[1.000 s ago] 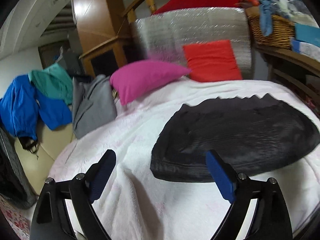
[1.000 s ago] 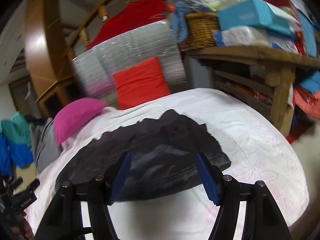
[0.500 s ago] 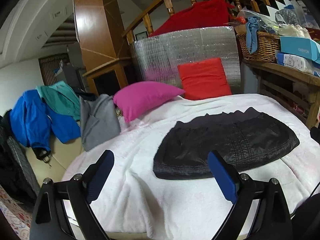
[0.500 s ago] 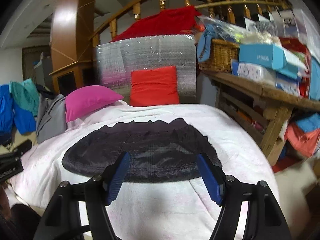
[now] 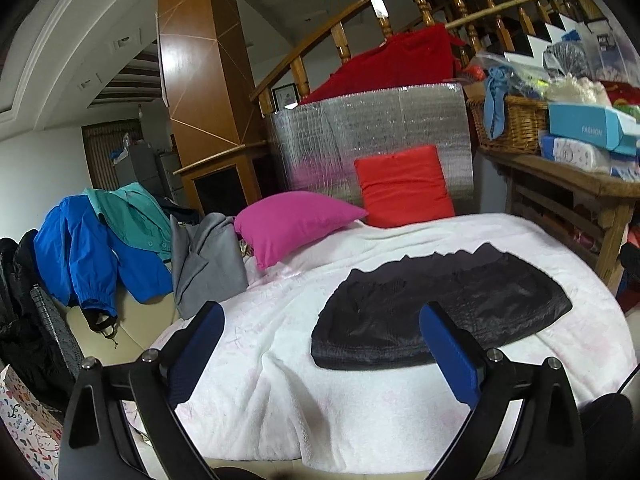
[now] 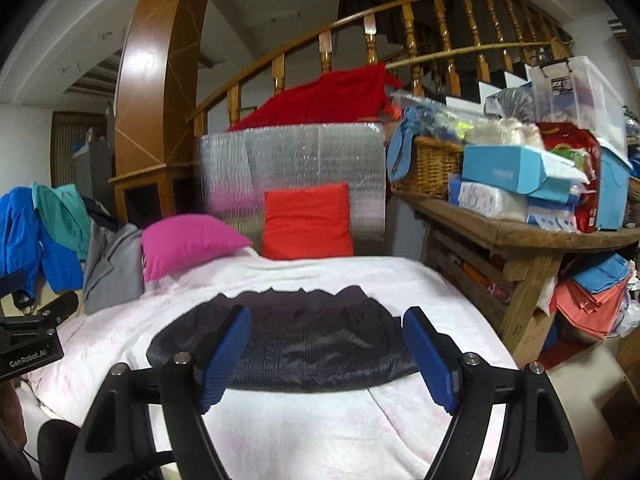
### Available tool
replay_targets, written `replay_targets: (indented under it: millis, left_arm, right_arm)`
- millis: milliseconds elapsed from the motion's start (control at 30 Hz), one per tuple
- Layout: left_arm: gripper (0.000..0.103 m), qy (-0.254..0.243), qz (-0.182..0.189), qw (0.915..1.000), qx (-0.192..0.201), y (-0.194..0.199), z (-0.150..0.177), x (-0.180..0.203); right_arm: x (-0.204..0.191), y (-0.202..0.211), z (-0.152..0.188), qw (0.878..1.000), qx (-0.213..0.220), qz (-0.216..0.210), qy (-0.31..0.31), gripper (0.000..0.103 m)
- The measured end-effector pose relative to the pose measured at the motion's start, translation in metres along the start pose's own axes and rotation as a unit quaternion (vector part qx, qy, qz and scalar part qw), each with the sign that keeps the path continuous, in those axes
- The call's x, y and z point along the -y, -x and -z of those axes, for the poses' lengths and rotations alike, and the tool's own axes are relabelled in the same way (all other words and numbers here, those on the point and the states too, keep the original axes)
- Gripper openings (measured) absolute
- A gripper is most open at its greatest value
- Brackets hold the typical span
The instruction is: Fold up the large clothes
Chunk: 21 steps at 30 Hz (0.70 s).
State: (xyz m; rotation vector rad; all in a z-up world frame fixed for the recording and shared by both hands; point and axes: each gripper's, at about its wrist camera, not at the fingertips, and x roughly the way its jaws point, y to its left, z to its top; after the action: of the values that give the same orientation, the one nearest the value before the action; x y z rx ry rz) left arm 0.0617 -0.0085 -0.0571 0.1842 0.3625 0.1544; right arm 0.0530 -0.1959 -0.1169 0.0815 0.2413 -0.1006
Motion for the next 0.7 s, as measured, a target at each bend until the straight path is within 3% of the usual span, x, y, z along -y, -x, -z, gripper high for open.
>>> replay_targets:
  millis: [300,700]
  left_arm:
    - [0.099,0.014,0.006,0.9999,0.007,0.019,-0.005,-0.007]
    - [0.099,0.023,-0.002,0.9997,0.002,0.016,-0.004,-0.015]
  right_arm:
    - [-0.022,0.015,0.003,0.999,-0.020,-0.008,0.025,0.082]
    - [-0.032,0.010,0.009,0.999,-0.033,-0.015,0.027,0.082]
